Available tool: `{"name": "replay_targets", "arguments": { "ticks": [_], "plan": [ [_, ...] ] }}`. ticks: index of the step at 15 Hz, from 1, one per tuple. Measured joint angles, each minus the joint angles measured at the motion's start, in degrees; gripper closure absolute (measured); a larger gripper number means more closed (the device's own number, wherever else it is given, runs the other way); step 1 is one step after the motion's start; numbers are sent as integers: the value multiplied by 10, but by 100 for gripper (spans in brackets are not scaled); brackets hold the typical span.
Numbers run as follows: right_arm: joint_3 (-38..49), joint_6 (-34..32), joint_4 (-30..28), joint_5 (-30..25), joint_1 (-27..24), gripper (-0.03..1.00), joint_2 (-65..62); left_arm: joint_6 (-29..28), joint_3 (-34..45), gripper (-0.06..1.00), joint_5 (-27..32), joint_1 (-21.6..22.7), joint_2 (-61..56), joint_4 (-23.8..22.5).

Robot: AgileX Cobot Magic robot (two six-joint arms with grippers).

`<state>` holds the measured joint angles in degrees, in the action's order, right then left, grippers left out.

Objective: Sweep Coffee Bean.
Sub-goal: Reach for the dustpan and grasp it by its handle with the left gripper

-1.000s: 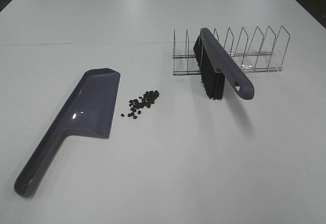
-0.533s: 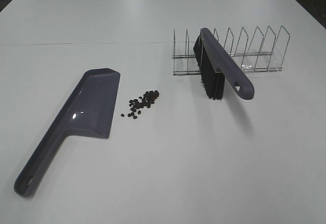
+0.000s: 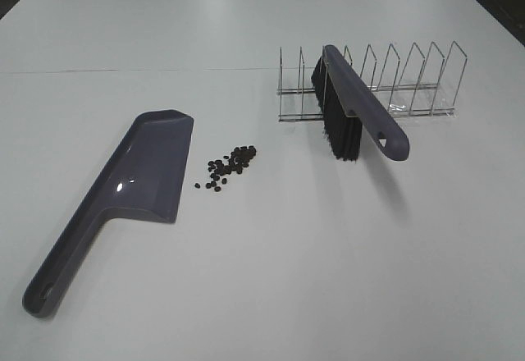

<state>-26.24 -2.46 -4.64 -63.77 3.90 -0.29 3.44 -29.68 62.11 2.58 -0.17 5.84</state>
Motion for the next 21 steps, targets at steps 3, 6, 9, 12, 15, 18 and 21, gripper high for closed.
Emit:
{"name": "replay_targets", "arguments": {
  "ticks": [3,6,9,12,15,18,21],
  "plan": [
    [0,0,0,0,0,34,0,-17,0,-5,0,0,0,-13],
    [0,0,0,0,0,34,0,-38,0,-5,0,0,0,-27],
    [0,0,0,0,0,34,0,-38,0,-5,0,0,0,-28],
    [0,0,0,0,0,34,0,-38,0,-5,0,0,0,-28],
    [0,0,0,0,0,34,0,-38,0,-5,0,0,0,-28],
    [0,0,0,0,0,34,0,-41,0,-5,0,0,0,-36],
    [0,0,0,0,0,34,0,-42,0,-5,0,0,0,-38]
  ]
}}
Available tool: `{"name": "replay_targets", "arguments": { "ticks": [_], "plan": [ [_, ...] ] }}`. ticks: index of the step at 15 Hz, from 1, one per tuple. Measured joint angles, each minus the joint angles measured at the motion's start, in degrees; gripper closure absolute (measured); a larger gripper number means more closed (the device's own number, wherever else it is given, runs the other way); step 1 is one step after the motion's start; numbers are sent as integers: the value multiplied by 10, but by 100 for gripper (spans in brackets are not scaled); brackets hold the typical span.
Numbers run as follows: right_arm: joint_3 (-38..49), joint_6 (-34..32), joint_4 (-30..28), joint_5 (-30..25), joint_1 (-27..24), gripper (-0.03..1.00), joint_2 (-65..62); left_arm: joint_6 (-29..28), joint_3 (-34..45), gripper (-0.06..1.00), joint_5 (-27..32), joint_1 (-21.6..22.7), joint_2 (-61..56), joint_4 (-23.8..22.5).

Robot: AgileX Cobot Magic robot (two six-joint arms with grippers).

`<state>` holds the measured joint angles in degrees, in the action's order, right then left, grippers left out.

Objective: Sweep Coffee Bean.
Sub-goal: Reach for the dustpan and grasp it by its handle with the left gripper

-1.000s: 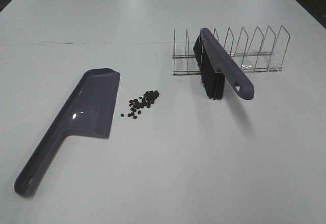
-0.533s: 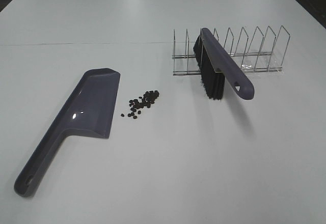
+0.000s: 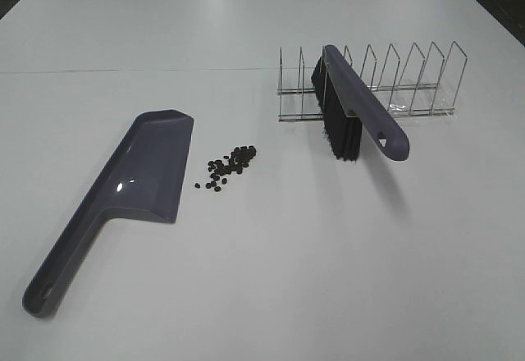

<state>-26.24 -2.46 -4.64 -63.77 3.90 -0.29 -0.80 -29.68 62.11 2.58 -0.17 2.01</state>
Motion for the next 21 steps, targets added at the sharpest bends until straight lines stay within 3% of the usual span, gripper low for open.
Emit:
{"name": "replay_targets", "arguments": {
  "ticks": [8,11,16,21],
  "plan": [
    [0,0,0,0,0,34,0,-2,-11,-4,12,0,74,-7],
    [0,0,0,0,0,34,0,-2,-87,1,76,0,262,-20],
    [0,0,0,0,0,34,0,-2,-159,2,74,-7,528,-20],
    [0,0,0,0,0,34,0,-46,-171,3,-53,-157,780,-20]
  ]
}}
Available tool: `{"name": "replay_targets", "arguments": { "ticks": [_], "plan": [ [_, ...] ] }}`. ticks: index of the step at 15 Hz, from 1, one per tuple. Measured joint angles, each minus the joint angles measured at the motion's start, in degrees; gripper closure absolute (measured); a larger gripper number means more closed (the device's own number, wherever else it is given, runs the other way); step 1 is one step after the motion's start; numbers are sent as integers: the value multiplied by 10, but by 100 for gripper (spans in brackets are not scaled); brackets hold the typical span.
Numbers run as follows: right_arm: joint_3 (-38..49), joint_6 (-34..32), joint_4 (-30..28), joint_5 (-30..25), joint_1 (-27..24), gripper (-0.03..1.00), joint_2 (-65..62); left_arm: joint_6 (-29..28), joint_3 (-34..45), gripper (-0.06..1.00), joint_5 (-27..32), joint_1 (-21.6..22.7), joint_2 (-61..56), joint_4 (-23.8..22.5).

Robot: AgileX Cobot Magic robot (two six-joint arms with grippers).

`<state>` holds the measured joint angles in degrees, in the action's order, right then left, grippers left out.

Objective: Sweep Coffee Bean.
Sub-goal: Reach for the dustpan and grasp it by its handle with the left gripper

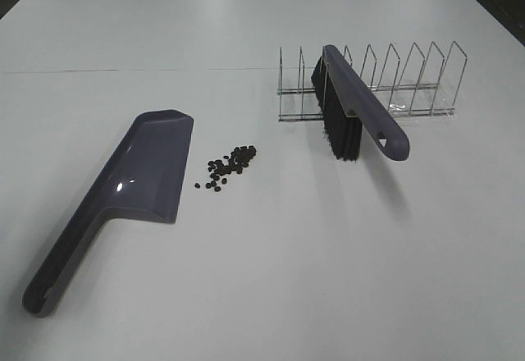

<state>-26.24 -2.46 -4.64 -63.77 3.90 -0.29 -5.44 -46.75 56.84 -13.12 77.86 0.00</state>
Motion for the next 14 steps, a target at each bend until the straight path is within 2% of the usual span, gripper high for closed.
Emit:
{"name": "replay_targets", "arguments": {
  "ticks": [2,7,14],
  "plan": [
    [0,0,0,0,0,34,0,-28,-13,3,-63,-36,103,0],
    [0,0,0,0,0,34,0,-33,-65,4,-144,-43,227,0],
    [0,0,0,0,0,34,0,-33,-109,22,-175,-54,315,-6]
  ]
}}
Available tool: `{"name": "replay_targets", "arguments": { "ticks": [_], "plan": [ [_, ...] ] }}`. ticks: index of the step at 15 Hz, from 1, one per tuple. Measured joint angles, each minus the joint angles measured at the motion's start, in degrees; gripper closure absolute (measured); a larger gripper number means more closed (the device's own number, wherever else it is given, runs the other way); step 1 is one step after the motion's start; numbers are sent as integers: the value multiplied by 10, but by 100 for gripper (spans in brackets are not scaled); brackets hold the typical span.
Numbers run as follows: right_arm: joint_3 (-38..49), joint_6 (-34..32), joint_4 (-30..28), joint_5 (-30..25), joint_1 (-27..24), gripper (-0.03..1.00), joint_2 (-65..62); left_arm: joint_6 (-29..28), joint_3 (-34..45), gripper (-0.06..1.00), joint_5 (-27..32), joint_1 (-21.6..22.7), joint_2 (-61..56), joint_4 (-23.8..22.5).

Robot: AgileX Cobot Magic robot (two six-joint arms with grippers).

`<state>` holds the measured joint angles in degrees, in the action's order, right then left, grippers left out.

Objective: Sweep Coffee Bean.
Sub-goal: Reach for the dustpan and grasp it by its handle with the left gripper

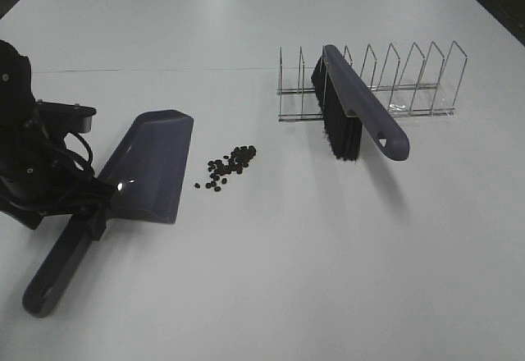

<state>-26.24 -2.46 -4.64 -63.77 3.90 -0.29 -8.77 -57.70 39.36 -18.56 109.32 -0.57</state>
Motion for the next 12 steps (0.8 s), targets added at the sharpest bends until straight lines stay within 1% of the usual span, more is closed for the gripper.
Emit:
{"name": "replay_targets", "arguments": {
  "ticks": [7,10,12],
  "plan": [
    [0,0,0,0,0,34,0,0,-1,22,-12,-2,34,12],
    [0,0,0,0,0,34,0,1,-1,21,-47,-2,34,12],
    [0,0,0,0,0,34,0,1,-1,19,-55,-2,35,12]
  ]
}}
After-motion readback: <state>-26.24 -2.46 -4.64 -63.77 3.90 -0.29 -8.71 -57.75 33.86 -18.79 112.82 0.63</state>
